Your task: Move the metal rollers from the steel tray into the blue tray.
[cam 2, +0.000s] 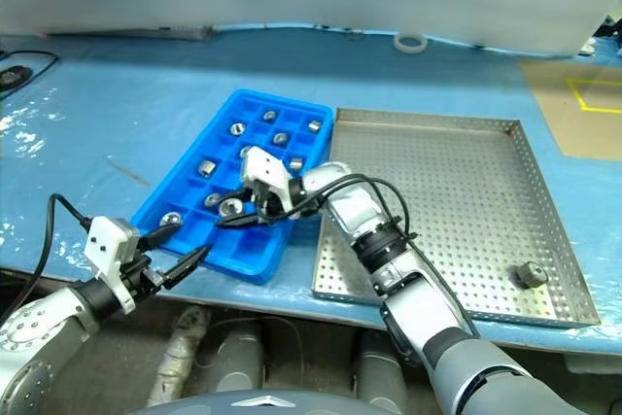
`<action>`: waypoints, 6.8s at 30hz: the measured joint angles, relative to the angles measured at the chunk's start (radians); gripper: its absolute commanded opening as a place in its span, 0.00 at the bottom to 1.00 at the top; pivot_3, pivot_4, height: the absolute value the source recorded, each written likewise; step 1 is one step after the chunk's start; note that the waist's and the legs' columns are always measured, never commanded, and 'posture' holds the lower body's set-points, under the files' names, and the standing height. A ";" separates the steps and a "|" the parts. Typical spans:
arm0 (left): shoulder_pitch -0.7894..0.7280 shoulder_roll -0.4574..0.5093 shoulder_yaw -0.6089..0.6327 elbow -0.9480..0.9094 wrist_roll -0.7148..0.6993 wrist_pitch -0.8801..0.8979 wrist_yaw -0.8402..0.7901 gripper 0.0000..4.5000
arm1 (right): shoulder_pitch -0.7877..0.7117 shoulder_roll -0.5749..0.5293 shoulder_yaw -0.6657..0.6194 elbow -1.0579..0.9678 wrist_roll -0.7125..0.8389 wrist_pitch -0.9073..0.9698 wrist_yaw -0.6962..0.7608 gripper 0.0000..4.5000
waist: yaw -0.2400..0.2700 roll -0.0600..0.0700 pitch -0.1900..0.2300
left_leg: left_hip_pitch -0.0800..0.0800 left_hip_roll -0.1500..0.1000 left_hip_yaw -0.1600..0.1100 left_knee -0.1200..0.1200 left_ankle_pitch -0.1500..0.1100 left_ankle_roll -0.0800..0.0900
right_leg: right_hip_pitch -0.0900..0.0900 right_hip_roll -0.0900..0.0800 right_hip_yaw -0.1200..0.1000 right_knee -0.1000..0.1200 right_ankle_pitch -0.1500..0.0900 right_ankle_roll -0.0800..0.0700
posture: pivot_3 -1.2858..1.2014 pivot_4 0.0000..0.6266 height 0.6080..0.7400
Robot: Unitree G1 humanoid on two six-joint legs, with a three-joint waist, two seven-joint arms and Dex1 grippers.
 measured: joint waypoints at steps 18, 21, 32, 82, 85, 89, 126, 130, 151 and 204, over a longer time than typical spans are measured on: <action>-0.011 0.004 0.016 0.007 -0.012 -0.002 -0.019 0.89 | 0.009 0.027 0.065 0.013 -0.059 -0.027 -0.026 0.73 | 0.010 0.000 0.000 | 0.000 0.000 -0.001 0.000 0.000 0.000 | 0.000 0.000 0.000 0.001 0.000 0.000 | 0.64 0.24 1.00; -0.038 0.004 -0.001 0.016 -0.011 -0.002 -0.030 0.89 | 0.009 0.016 0.057 0.012 -0.060 -0.030 -0.034 0.87 | 0.009 0.000 0.000 | 0.001 0.000 0.000 0.000 0.000 0.000 | 0.001 0.000 0.000 0.001 0.001 -0.001 | 0.62 0.24 1.00; -0.283 0.012 -0.170 0.177 0.018 -0.002 -0.103 0.89 | 0.024 -0.231 0.020 -0.097 -0.072 -0.051 0.002 0.87 | 0.002 0.000 -0.001 | 0.017 -0.001 0.000 0.002 0.000 0.000 | 0.017 0.000 0.002 0.001 0.000 0.001 | 0.55 0.24 1.00; -0.967 -0.291 -0.566 0.919 0.190 -0.219 -0.639 0.89 | 0.724 -0.707 -0.782 -0.746 0.303 0.807 -0.574 0.87 | -0.243 -0.001 -0.001 | 0.013 -0.003 0.005 0.012 -0.008 0.007 | 0.015 0.008 0.013 -0.006 -0.001 0.003 | 0.27 0.24 1.00; -0.968 -0.295 -0.566 0.927 0.197 -0.225 -0.646 0.89 | 0.754 -0.697 -0.780 -0.754 0.311 0.832 -0.581 0.87 | -0.263 0.000 -0.001 | 0.010 -0.004 0.005 0.014 -0.010 0.010 | 0.015 0.008 0.011 -0.010 -0.001 0.004 | 0.27 0.24 1.00; -0.968 -0.297 -0.560 0.930 0.203 -0.231 -0.646 0.89 | 0.770 -0.702 -0.756 -0.741 0.286 0.797 -0.596 0.65 | -0.273 0.000 -0.001 | 0.007 -0.005 0.005 0.015 -0.012 0.014 | 0.019 0.008 0.012 -0.021 0.001 0.007 | 0.28 0.24 1.00; -0.257 -0.018 -0.040 0.081 0.004 0.067 -0.137 0.89 | 0.040 -0.448 -0.061 -0.304 0.343 0.393 0.214 0.20 | -0.005 0.002 0.001 | 0.011 -0.001 0.003 0.004 -0.010 0.004 | 0.019 0.005 0.009 -0.014 0.004 -0.006 | 0.60 0.24 1.00; -0.257 -0.018 -0.057 0.077 0.002 0.067 -0.127 0.89 | 0.064 -0.446 -0.022 -0.304 0.283 0.344 0.227 0.20 | -0.009 0.002 0.001 | 0.011 -0.001 0.002 0.004 -0.009 0.003 | 0.016 0.005 0.010 -0.012 0.004 -0.006 | 0.60 0.24 1.00; -0.306 0.000 -0.128 0.123 0.009 0.042 -0.135 0.89 | 0.086 -0.295 -0.015 -0.273 0.169 0.278 0.037 0.20 | -0.017 0.002 0.001 | 0.012 0.000 0.002 0.004 -0.006 -0.002 | 0.011 0.007 0.012 -0.001 0.000 -0.001 | 0.58 0.24 1.00; -0.762 -0.216 -0.325 0.680 0.148 -0.262 -0.240 0.89 | 0.322 -0.421 -0.464 -0.280 0.104 0.033 -0.438 0.72 | -0.151 0.002 0.001 | 0.013 -0.001 0.003 0.007 -0.007 -0.001 | 0.013 0.011 0.016 -0.001 0.003 -0.005 | 0.42 0.24 1.00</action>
